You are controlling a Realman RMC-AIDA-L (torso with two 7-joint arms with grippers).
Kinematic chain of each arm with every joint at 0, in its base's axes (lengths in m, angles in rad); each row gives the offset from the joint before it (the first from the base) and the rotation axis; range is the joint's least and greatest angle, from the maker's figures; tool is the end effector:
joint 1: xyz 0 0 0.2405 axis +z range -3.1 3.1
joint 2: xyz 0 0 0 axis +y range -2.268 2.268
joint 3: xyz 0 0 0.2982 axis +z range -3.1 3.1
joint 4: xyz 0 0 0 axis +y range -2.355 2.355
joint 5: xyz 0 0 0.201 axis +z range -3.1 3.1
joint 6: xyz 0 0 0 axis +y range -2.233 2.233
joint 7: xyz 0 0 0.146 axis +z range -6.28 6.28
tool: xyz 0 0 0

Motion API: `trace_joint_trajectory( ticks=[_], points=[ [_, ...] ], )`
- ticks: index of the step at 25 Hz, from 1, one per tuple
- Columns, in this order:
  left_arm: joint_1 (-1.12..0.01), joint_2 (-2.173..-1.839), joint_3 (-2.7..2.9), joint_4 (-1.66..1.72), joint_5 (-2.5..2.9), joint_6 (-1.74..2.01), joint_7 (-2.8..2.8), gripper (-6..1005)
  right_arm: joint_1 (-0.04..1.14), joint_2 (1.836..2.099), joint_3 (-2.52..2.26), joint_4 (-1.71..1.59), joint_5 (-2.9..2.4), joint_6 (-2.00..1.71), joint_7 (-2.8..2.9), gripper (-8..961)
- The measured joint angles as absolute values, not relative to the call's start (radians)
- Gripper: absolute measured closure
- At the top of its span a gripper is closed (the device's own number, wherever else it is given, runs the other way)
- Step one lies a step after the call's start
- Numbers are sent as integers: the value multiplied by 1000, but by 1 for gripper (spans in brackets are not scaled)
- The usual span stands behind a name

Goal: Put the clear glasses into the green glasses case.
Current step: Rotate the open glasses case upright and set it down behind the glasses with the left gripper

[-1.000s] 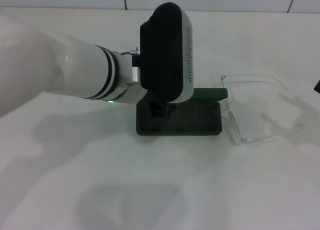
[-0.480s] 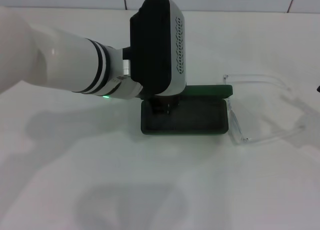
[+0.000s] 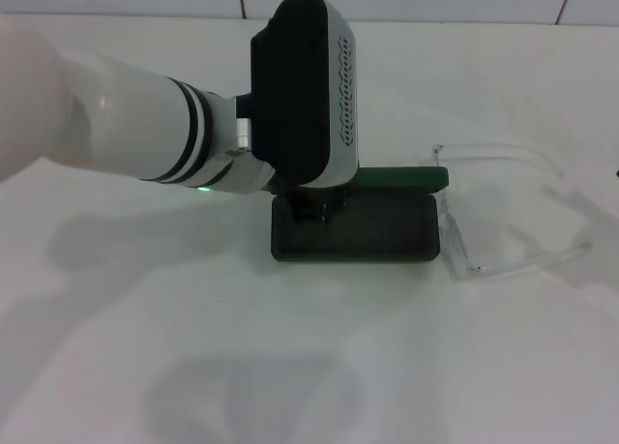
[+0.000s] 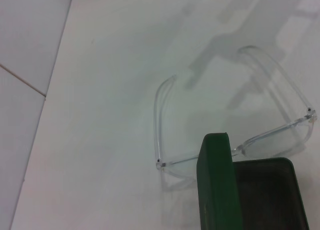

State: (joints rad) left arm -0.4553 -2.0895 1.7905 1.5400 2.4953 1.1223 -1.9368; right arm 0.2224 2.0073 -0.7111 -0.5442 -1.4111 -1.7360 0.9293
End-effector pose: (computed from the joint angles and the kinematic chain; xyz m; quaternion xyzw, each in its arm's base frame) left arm -0.1567 0.3410 -0.0800 -0.9637 0.1475 0.1177 0.1890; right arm 0.3437 0.2626 0.0477 -0.8436 0.1124 0.4073 0.3314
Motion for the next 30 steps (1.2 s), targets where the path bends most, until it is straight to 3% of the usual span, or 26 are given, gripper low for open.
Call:
trace_joint_trajectory(
  ticks=[30],
  points=[
    [-419,-2092,1814,1553,2540,1047,-1939,694,222,2006,-699,-541,-1411,-1747,926,181]
  ],
)
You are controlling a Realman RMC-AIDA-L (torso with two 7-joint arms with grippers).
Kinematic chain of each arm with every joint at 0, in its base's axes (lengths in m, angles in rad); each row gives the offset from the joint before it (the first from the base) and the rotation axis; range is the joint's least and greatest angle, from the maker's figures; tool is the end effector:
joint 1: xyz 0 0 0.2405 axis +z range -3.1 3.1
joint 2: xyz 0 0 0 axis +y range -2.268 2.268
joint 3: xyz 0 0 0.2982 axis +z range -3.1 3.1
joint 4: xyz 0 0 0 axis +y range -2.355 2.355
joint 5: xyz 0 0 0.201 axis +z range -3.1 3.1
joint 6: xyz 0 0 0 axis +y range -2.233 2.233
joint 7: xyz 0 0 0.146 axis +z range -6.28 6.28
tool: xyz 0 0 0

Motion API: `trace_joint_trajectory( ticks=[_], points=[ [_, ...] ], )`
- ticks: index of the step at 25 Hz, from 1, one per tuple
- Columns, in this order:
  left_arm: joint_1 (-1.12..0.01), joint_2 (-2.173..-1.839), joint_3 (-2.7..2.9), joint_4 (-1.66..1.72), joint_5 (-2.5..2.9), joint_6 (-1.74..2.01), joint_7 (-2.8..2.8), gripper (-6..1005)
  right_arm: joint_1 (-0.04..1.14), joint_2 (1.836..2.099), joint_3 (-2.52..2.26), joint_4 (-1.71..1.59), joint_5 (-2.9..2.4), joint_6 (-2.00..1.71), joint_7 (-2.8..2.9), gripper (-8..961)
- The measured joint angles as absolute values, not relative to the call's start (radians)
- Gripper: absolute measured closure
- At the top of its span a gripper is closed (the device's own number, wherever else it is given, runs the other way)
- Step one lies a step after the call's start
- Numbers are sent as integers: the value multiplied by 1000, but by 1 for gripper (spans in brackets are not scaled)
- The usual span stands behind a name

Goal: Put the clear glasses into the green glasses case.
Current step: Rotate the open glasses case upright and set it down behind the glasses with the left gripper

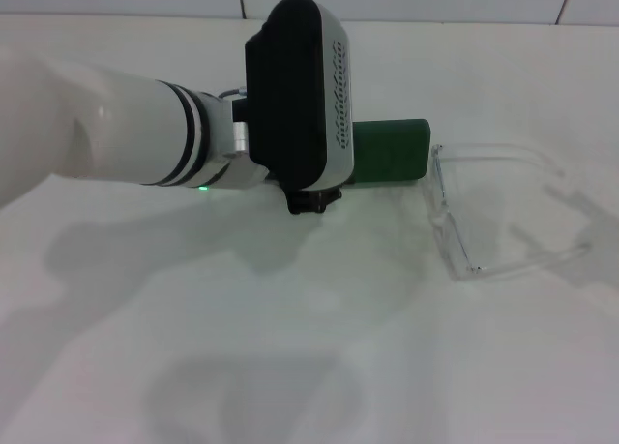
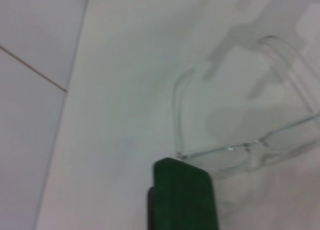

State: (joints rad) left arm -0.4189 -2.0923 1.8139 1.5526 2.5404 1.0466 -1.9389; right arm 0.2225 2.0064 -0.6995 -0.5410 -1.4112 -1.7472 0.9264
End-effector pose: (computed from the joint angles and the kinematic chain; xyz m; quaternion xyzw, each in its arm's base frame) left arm -0.1609 0.3419 -0.0794 -0.9555 0.1548 0.1187 0.2212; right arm 0.3437 0.2616 0.0496 -0.8413 0.1098 0.4110 0.3336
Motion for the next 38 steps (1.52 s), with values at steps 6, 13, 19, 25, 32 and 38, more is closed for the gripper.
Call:
trace_joint_trajectory(
  ticks=[6,13,19,25,32,38],
  points=[
    [-385,-2093,1816,1564,2571,896,-1943,701,223,2006,-699,-540,-1411,-1747,926,182],
    [-447,-2097,1834,1443,2640,728,-1974,709,229,2006,-699,-531,-1411,-1746,925,182],
    [-519,-2098,1839,1315,2642,652,-1985,720,225,2006,-700,-506,-1411,-1746,909,182],
    [-552,-2098,1835,1267,2641,661,-2006,846,230,2007,-699,-491,-1411,-1745,897,183],
    [-574,-2098,1851,1258,2639,734,-2023,959,226,2008,-700,-491,-1411,-1747,897,183],
    [-564,-2097,1874,1287,2638,788,-2030,967,226,2007,-700,-491,-1411,-1748,897,183]
  ],
)
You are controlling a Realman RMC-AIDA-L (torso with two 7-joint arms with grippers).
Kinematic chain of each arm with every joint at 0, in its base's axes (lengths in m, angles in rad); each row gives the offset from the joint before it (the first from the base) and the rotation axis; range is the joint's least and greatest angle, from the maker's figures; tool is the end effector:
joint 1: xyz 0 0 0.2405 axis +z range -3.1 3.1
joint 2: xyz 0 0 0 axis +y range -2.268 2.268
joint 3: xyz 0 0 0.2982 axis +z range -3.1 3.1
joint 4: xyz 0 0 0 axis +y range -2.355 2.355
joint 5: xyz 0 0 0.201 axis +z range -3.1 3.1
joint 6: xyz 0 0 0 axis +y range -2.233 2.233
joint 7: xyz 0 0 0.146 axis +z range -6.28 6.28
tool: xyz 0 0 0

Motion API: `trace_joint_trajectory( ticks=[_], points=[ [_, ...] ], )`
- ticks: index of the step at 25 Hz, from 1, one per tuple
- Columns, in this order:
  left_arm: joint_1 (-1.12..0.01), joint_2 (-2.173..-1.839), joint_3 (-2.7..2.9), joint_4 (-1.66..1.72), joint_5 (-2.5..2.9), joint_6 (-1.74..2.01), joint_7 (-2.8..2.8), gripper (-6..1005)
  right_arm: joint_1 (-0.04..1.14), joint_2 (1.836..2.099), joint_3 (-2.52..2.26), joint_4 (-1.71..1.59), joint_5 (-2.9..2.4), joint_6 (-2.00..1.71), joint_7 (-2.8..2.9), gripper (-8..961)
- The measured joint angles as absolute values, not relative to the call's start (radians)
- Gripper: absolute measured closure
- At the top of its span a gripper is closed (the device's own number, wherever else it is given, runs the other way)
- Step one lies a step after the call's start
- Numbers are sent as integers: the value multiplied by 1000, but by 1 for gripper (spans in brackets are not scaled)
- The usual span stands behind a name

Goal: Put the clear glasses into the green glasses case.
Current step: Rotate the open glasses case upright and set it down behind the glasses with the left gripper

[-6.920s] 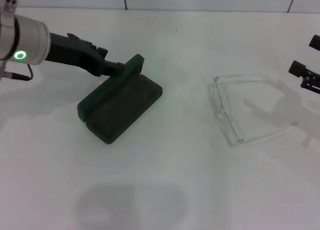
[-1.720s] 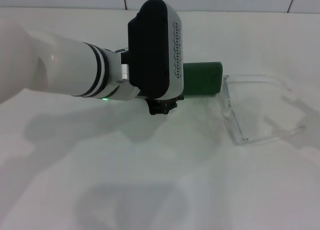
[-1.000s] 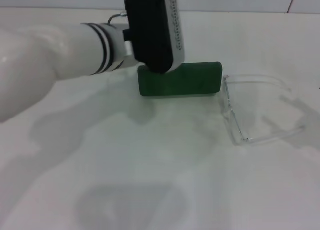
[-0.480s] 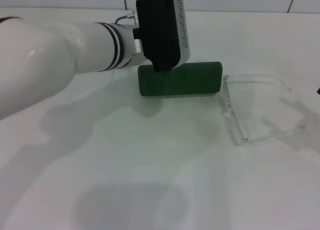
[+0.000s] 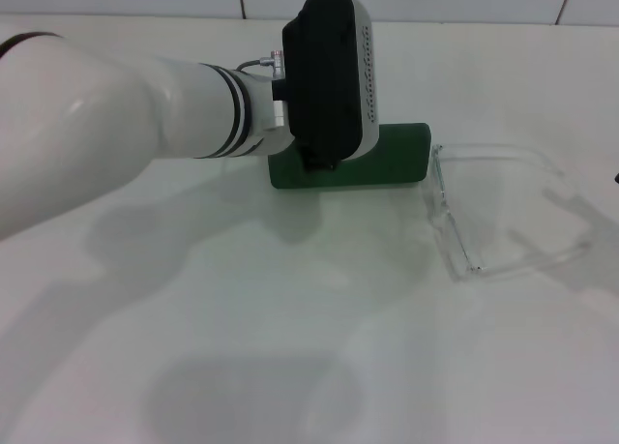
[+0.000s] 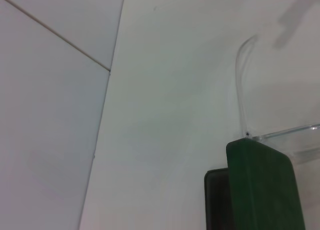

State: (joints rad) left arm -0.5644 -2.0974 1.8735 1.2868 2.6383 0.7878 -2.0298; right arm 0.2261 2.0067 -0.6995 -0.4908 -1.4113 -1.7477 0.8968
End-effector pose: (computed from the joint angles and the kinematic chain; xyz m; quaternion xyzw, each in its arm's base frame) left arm -0.1616 0.3857 -0.1058 -0.9370 0.1655 0.1417 0.2731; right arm 0.3461 0.2589 0.0423 -0.8380 0.1183 0.4153 0.3336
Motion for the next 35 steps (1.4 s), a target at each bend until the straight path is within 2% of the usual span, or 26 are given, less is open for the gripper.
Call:
trace_joint_trajectory(
  ticks=[24,35],
  points=[
    [-398,-2096,1994,1505,2638,942,-2037,960,231,2008,-699,-491,-1411,-1756,897,185],
    [-390,-2095,1953,1541,2649,880,-2037,955,233,2009,-700,-491,-1411,-1758,896,185]
  ],
)
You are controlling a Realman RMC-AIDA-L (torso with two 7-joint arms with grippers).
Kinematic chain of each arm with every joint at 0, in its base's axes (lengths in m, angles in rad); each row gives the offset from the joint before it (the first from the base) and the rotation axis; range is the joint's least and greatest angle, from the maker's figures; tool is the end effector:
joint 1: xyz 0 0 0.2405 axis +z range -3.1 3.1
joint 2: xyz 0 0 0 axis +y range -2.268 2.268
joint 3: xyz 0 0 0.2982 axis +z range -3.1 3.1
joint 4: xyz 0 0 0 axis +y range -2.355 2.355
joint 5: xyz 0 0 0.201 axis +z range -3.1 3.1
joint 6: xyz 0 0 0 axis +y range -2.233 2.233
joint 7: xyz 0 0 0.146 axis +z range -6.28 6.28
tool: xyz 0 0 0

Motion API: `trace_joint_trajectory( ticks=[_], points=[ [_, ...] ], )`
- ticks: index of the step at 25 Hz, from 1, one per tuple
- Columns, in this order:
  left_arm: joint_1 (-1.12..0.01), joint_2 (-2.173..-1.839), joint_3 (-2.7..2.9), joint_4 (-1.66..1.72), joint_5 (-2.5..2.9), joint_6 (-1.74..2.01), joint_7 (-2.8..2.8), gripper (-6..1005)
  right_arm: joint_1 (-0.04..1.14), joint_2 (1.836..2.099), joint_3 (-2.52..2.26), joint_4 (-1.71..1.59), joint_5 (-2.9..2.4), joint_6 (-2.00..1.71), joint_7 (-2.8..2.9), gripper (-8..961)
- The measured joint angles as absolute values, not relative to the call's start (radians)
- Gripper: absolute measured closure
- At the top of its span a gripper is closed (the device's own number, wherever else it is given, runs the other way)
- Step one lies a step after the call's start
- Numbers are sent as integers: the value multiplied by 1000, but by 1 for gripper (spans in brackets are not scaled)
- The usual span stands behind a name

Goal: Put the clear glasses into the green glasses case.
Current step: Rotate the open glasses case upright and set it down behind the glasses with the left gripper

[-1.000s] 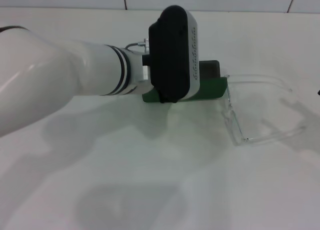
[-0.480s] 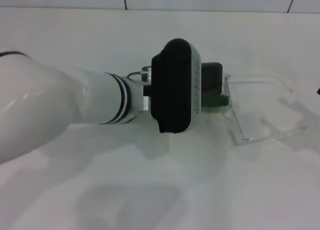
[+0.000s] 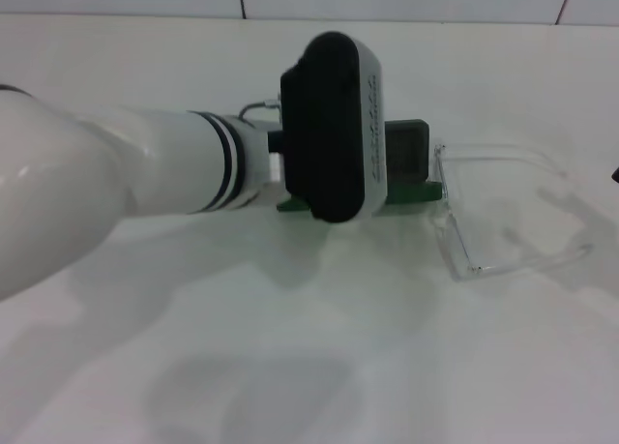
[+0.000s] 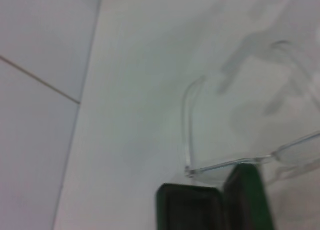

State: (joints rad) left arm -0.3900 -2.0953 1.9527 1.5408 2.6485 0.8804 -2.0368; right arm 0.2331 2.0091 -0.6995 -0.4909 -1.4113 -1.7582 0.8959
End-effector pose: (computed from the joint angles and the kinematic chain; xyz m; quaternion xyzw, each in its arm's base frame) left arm -0.1570 0.3349 -0.0995 -0.9435 0.1745 0.1162 0.2565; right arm 0.3427 0.2602 0.0416 -0.8381 0.1127 0.4204 0.3290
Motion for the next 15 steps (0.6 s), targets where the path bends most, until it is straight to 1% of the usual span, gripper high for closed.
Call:
trace_joint_trajectory(
  ticks=[7,11,15],
  points=[
    [-444,-2096,1963,1412,2651,836,-2036,951,230,2010,-699,-491,-1411,-1758,896,186],
    [-445,-2098,1969,1388,2645,833,-2037,949,230,2009,-699,-486,-1411,-1758,889,186],
    [-420,-2097,1983,1425,2640,865,-2037,947,232,2009,-700,-482,-1411,-1758,887,186]
  ],
)
